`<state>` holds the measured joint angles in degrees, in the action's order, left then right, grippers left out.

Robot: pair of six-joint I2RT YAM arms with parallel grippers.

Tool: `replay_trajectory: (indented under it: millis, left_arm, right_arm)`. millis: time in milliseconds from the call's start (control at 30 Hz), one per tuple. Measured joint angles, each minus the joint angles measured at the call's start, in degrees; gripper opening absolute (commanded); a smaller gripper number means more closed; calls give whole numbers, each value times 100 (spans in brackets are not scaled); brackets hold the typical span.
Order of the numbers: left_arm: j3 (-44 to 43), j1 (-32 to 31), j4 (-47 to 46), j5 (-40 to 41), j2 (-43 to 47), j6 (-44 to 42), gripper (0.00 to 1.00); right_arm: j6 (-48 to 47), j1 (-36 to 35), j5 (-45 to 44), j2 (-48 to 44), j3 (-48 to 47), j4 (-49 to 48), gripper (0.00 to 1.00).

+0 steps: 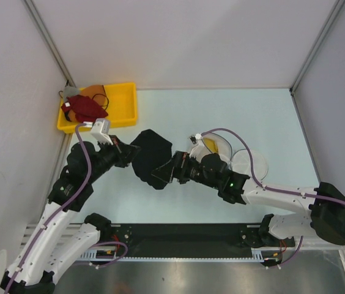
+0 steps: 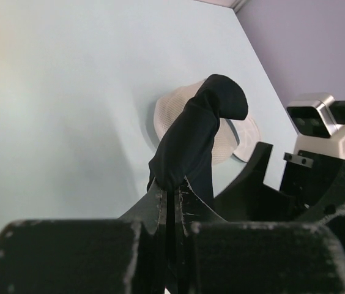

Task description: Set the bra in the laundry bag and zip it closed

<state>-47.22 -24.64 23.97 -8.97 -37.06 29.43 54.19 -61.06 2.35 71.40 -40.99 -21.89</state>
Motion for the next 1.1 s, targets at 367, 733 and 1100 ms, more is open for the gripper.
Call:
replay_trajectory:
  millis: [367, 733, 1100]
  left_arm:
    - [-63, 0, -175, -905, 129, 63, 0]
    - [177, 0, -817, -1753, 229, 682, 0]
    - [616, -4, -1467, -2194, 227, 1329, 0]
  right_arm:
    - [92, 131, -144, 133, 13, -852, 100]
    - [109, 155, 160, 114, 507, -2048, 97]
    - [-26, 90, 531, -205, 662, -2785, 44]
